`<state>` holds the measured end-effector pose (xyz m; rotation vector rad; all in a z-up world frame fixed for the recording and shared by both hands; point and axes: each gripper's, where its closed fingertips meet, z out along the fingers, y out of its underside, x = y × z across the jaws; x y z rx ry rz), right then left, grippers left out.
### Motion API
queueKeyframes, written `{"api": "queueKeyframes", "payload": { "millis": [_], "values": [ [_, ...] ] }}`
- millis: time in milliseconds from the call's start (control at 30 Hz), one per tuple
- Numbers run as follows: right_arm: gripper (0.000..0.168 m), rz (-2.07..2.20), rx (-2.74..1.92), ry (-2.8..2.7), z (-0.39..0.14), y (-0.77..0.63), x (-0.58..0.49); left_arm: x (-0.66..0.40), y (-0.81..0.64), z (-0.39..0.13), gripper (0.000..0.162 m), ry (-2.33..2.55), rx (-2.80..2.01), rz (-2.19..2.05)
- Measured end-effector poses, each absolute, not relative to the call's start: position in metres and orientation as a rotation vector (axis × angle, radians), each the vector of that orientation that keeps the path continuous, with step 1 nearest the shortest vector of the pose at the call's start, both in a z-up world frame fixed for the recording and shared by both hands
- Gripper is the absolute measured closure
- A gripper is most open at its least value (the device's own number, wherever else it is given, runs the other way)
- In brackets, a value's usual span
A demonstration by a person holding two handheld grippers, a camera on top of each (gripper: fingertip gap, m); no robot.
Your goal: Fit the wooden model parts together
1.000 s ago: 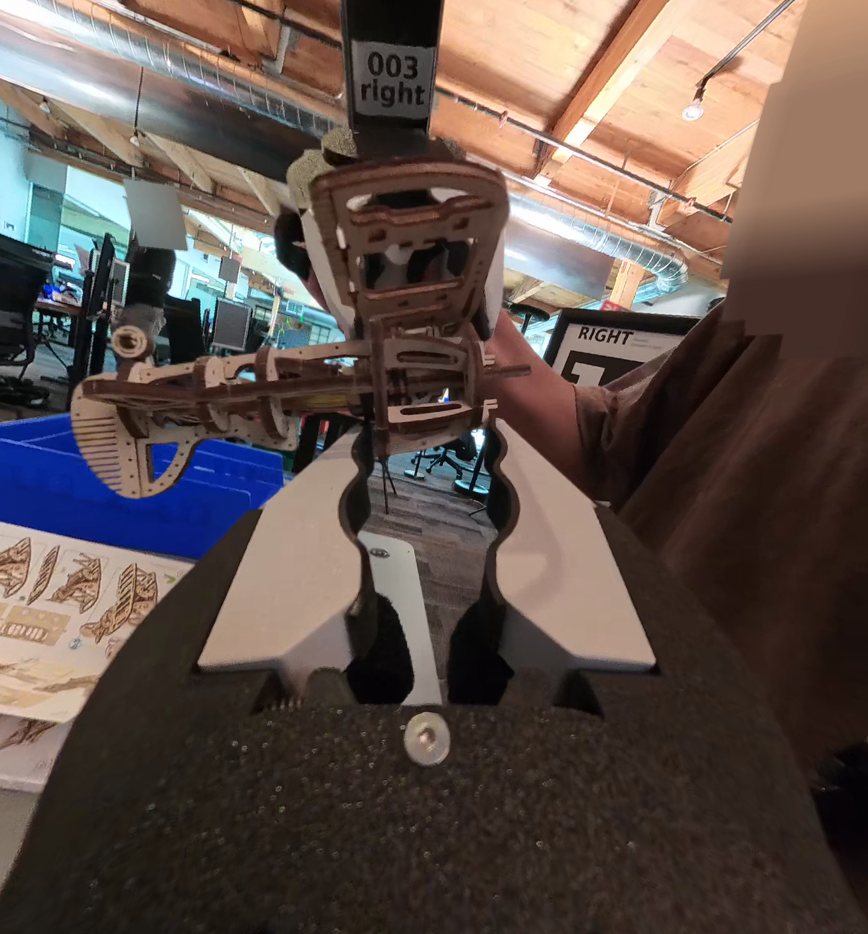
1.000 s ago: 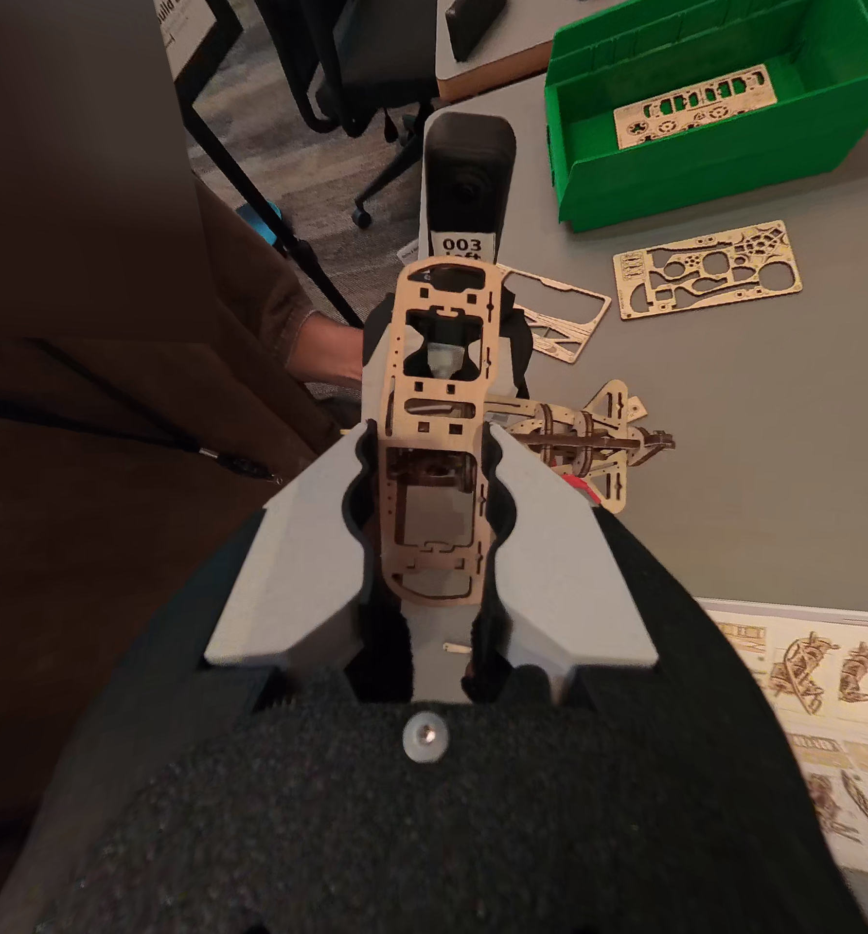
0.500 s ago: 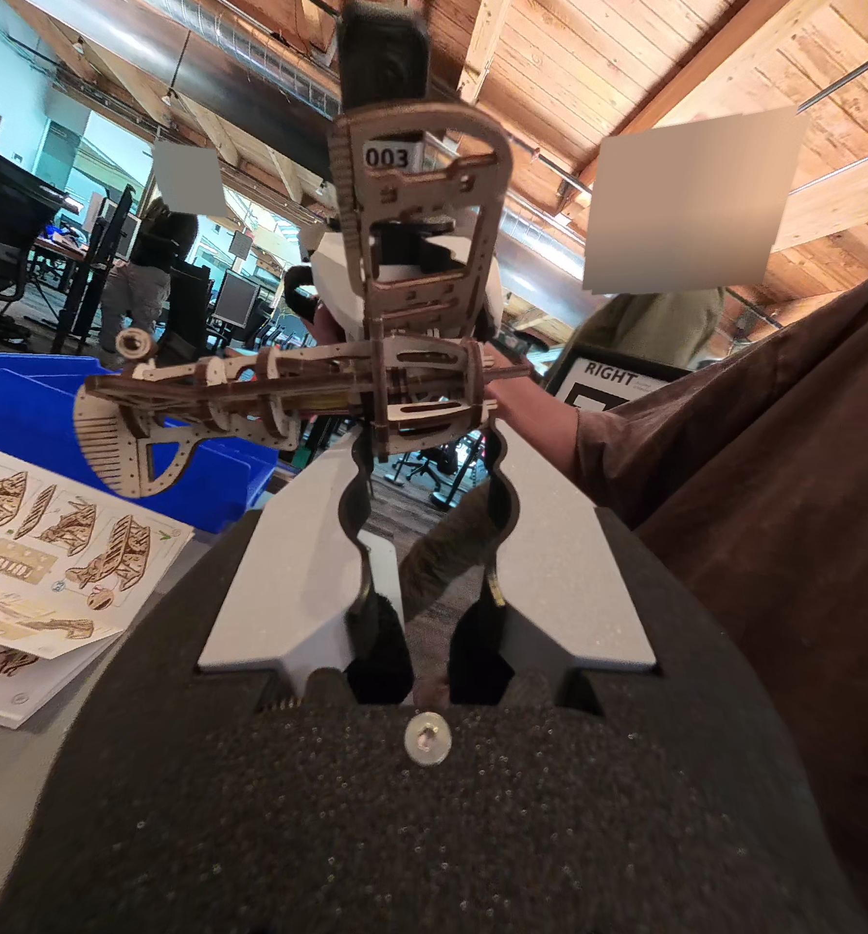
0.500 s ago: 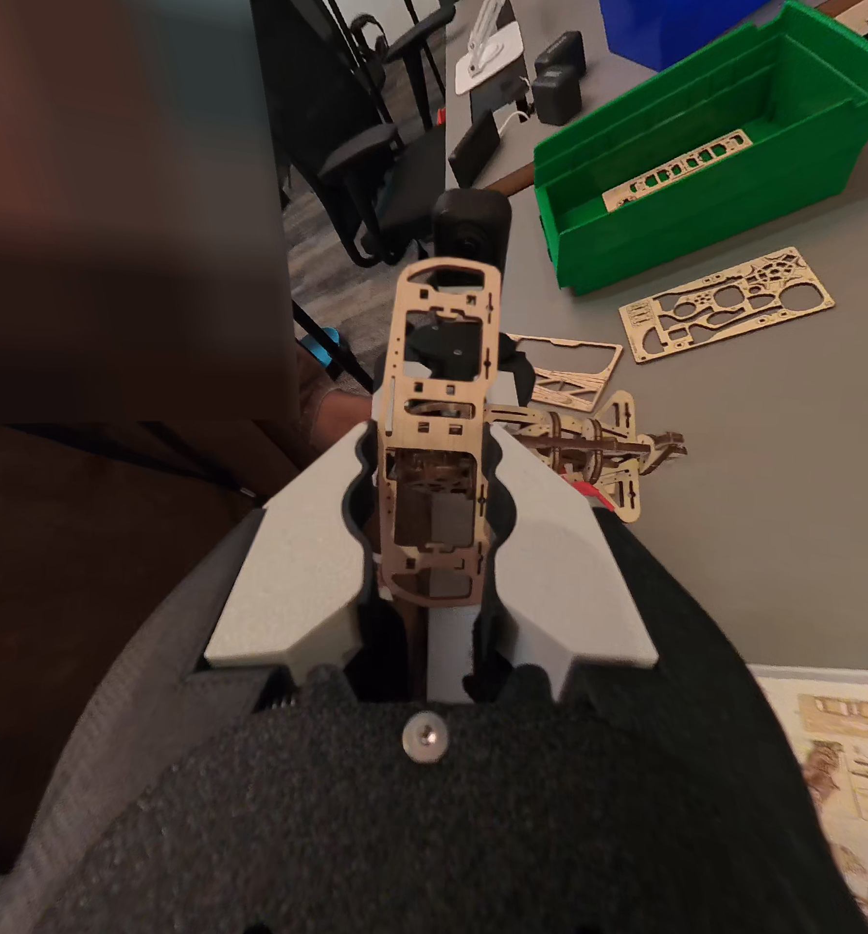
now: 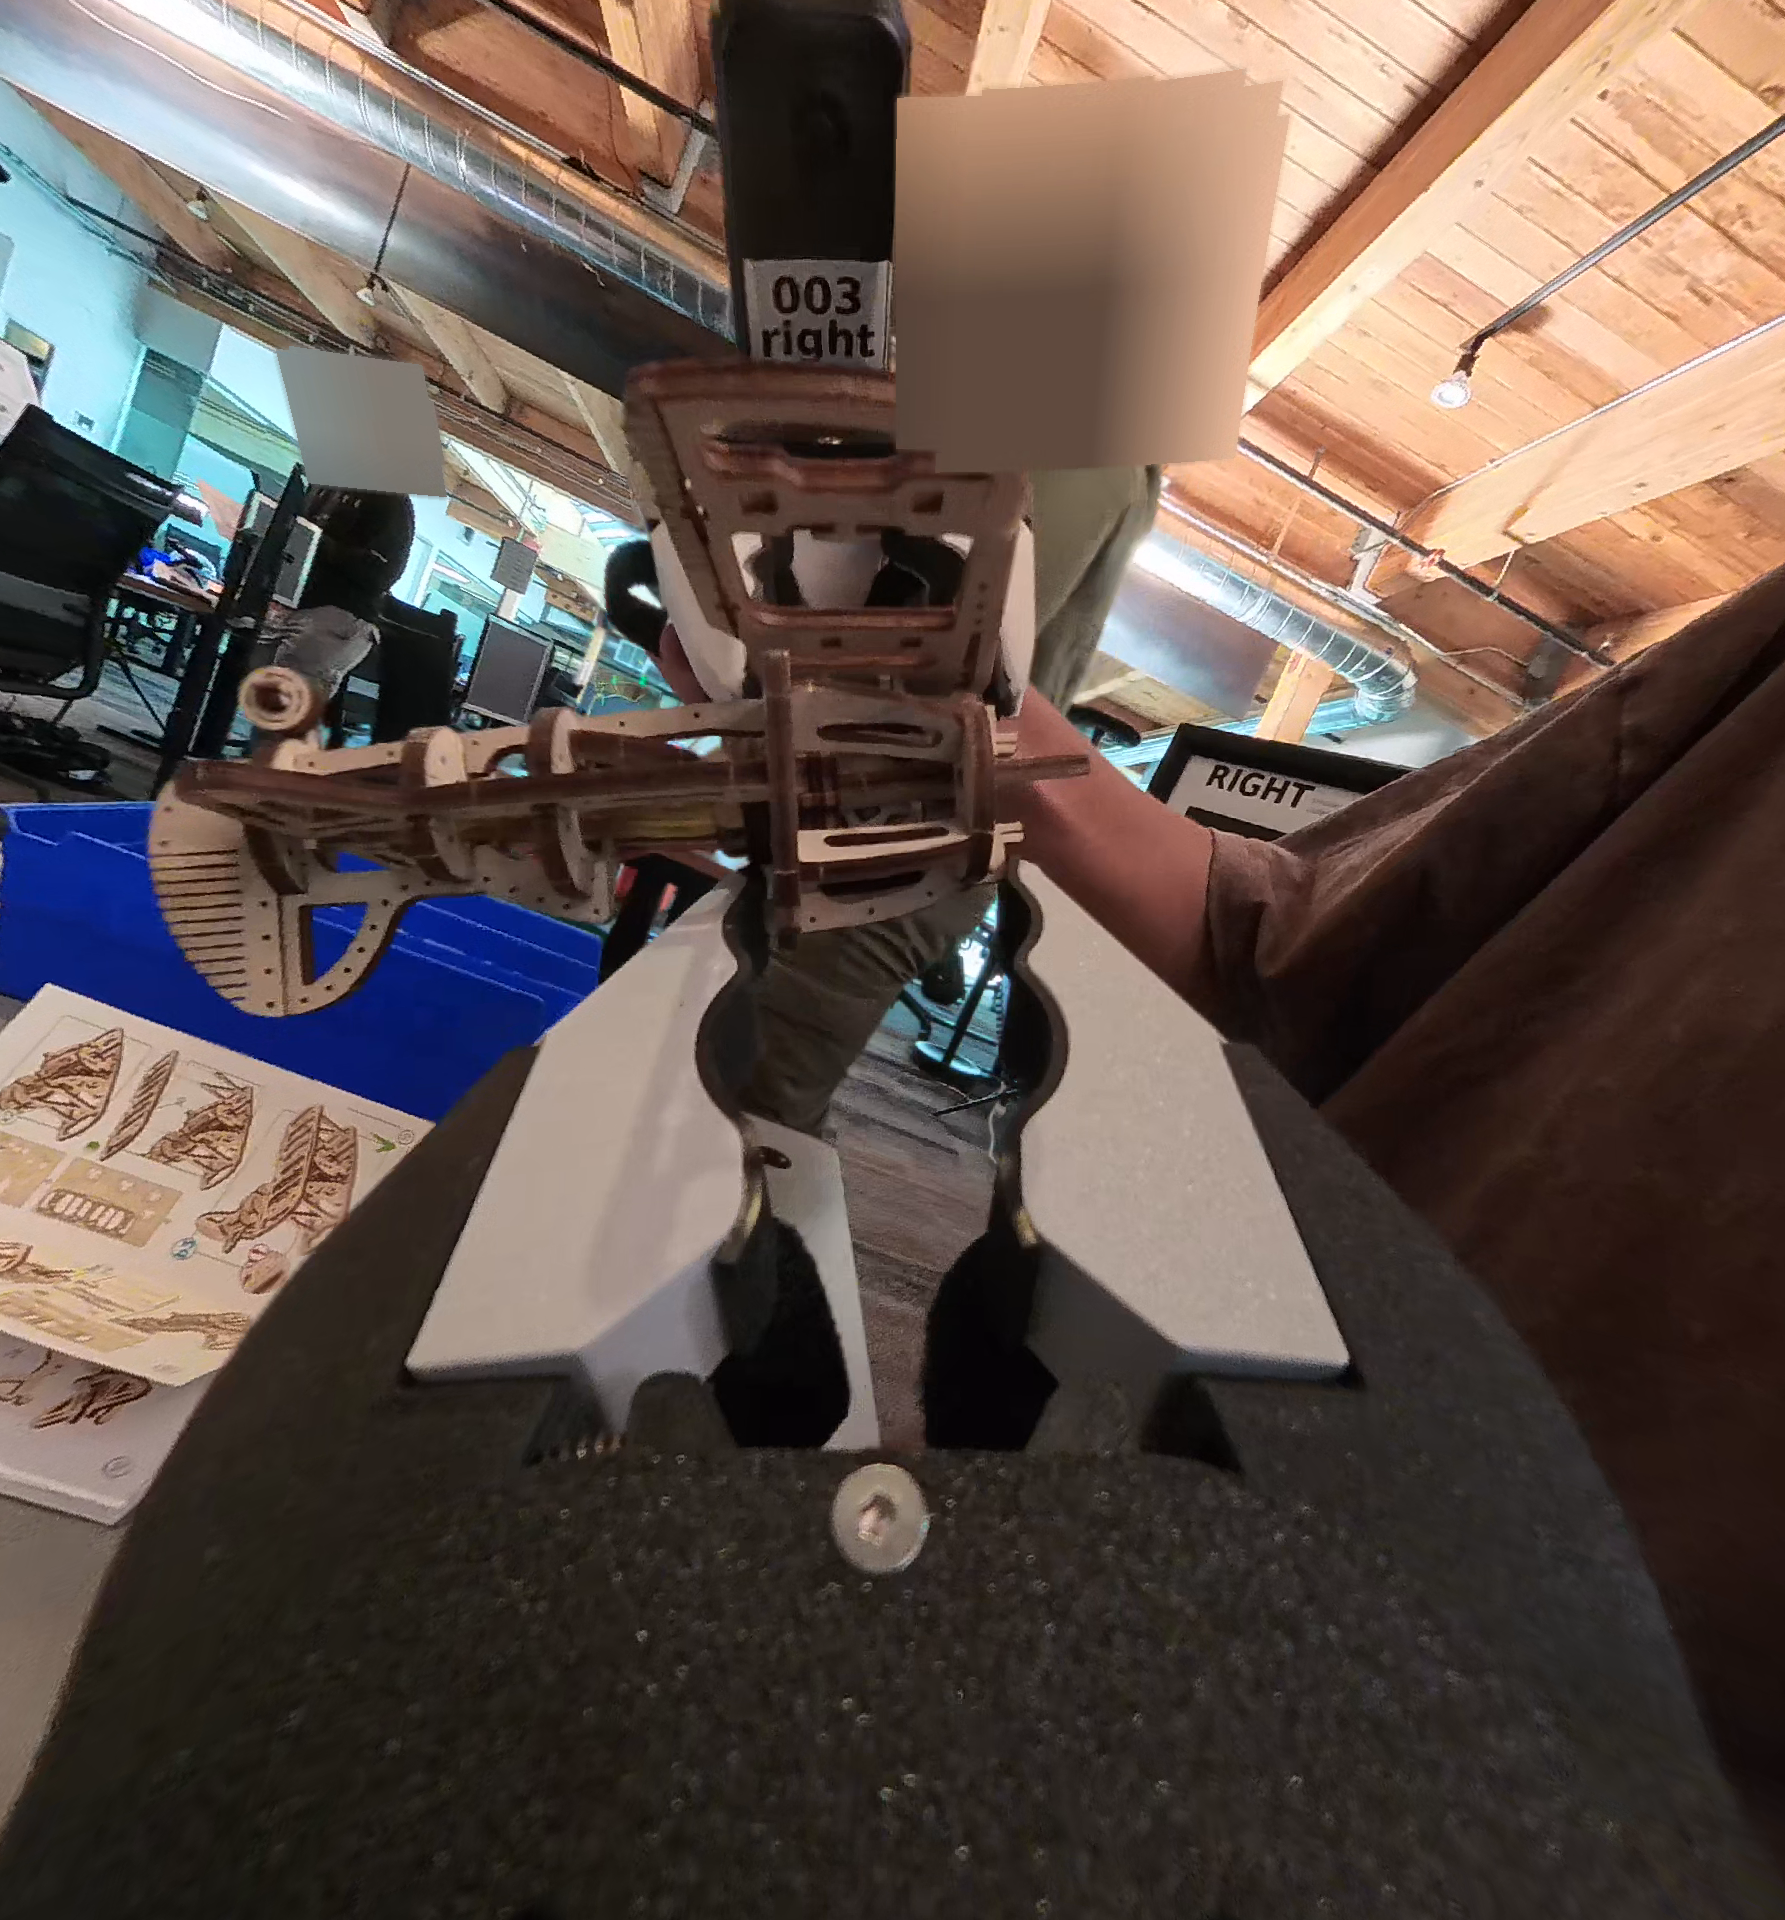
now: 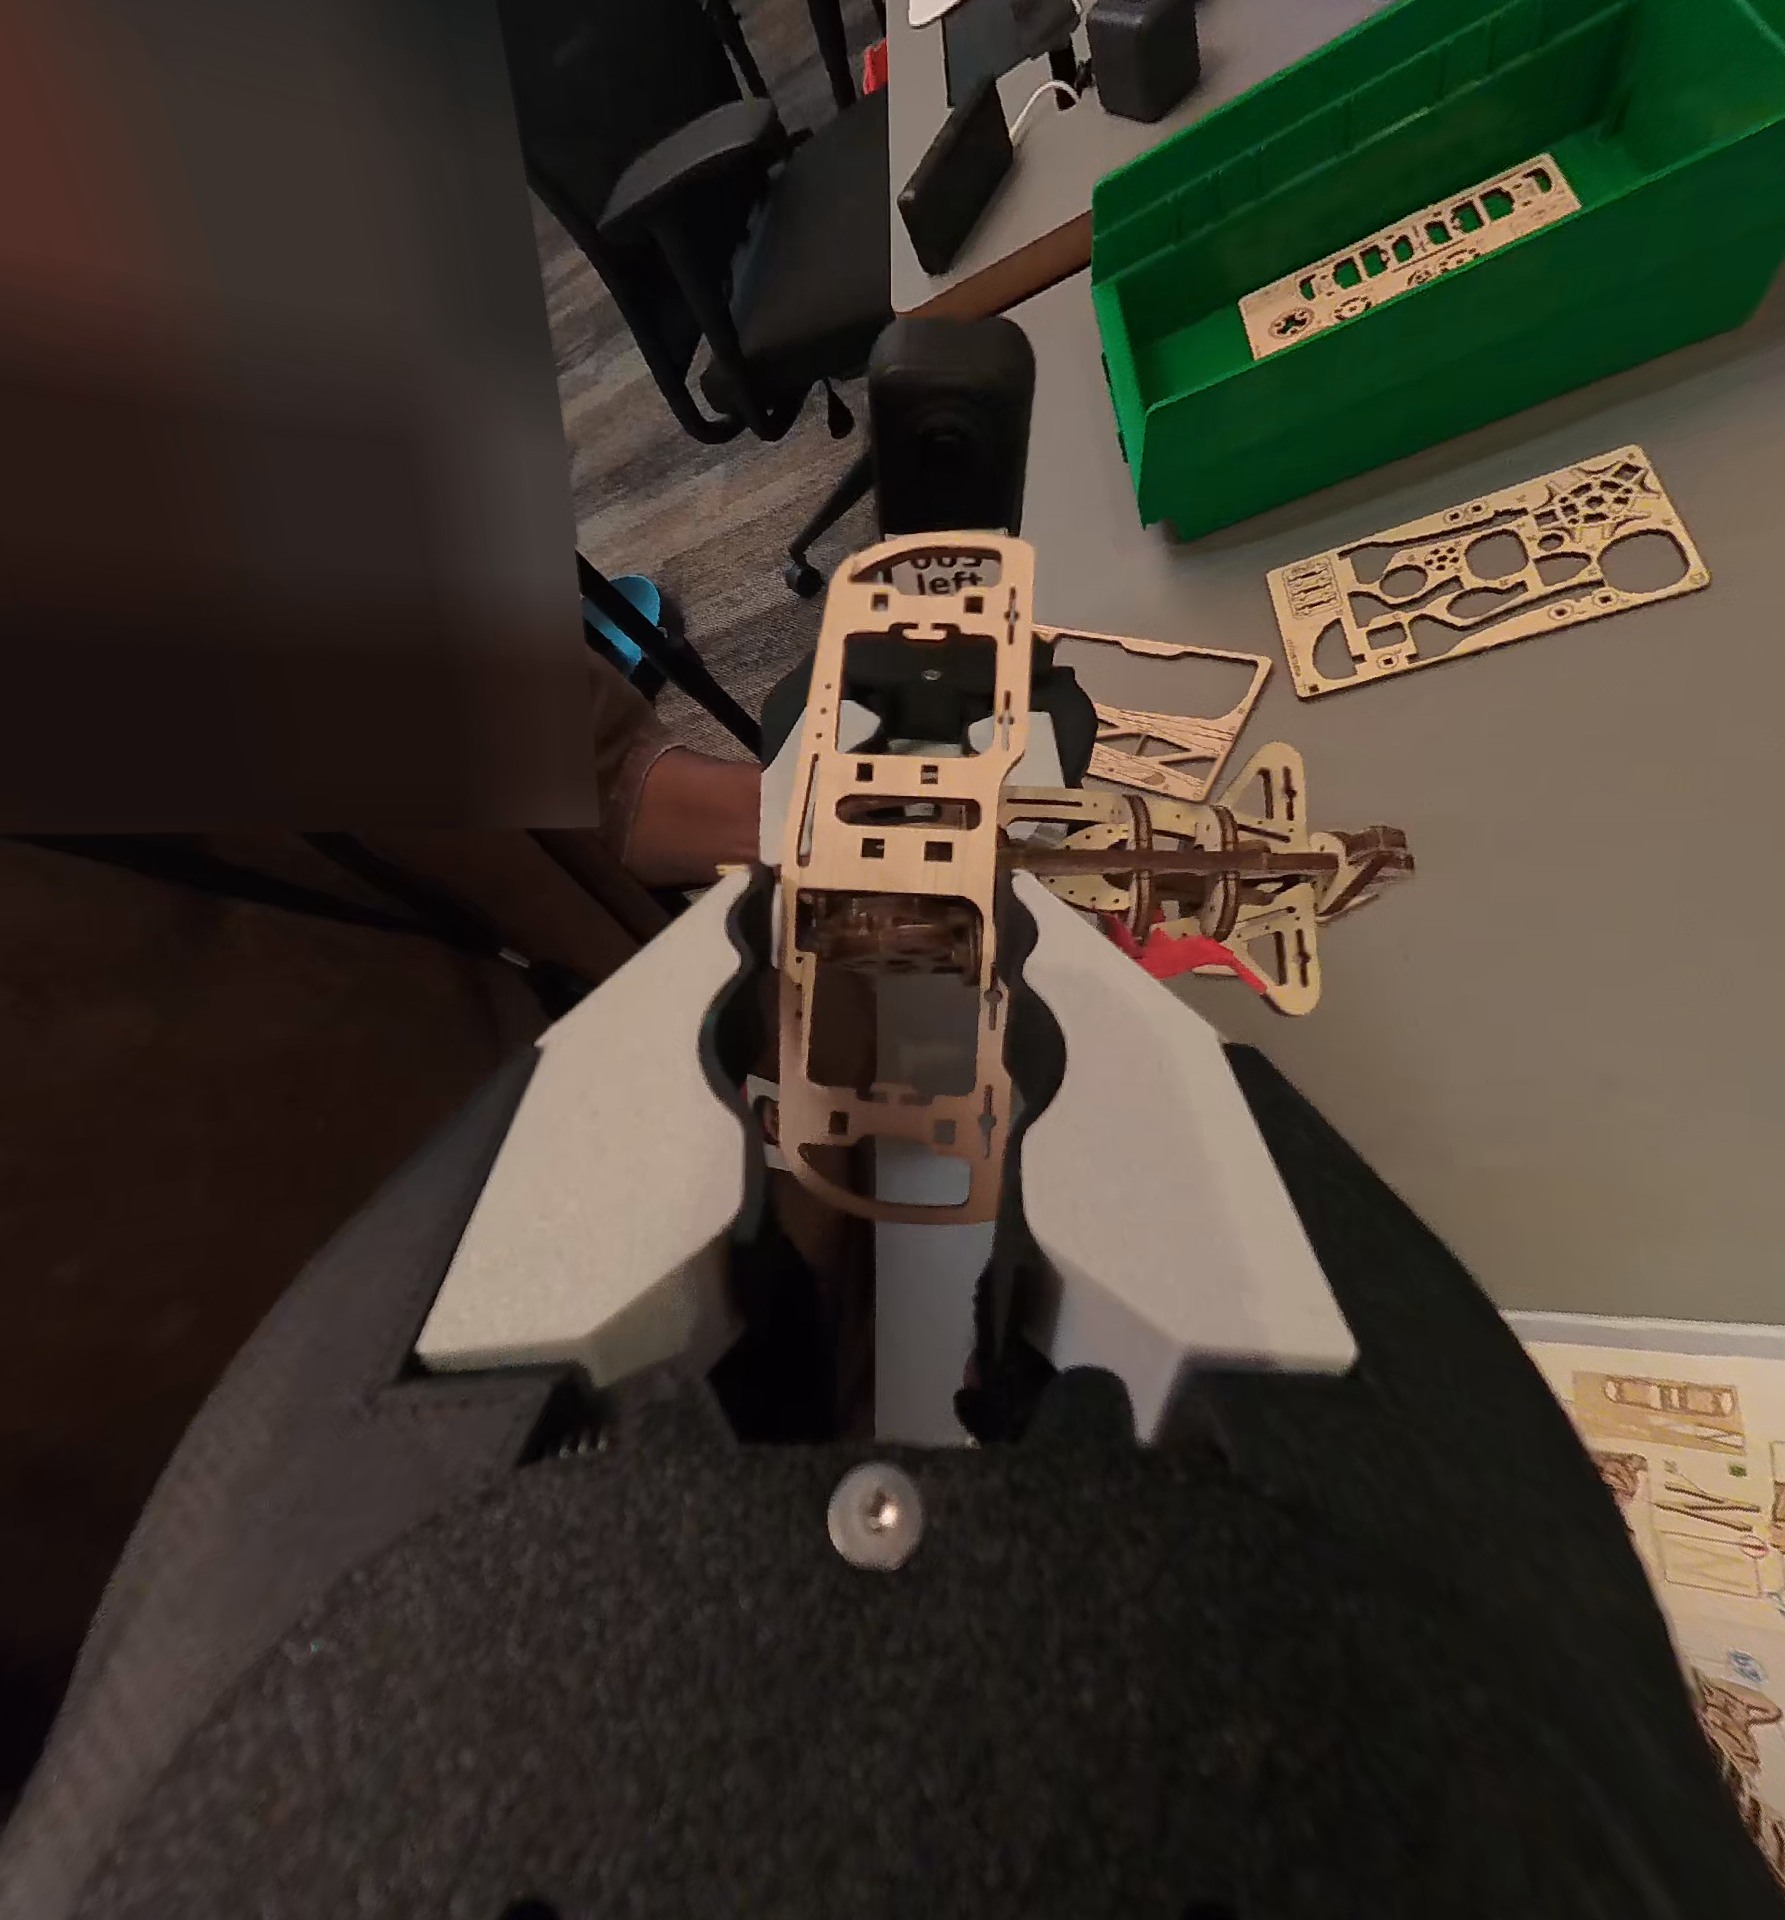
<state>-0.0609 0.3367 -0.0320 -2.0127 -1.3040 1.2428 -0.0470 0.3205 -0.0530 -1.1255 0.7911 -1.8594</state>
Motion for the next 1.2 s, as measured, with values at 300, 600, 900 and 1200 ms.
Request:
{"api": "queueKeyframes", "payload": {
  "millis": [300,600,900,1200],
  "values": [
    [0.119,1.172,-2.021,-1.330,-0.029,0.344,-0.063,-0.048,0.326,-0.056,0.121,0.800,-1.146,-1.797],
    [0.129,0.932,-1.996,-1.491,-0.036,0.345,-0.066,-0.047,0.326,-0.058,0.121,0.806,-1.162,-1.787],
    [0.130,1.109,-1.984,-1.399,-0.032,0.344,-0.068,-0.050,0.325,-0.055,0.121,0.802,-1.142,-1.807],
    [0.130,1.116,-1.936,-1.399,-0.032,0.345,-0.069,-0.051,0.325,-0.055,0.121,0.791,-1.141,-1.835]
  ]
}}
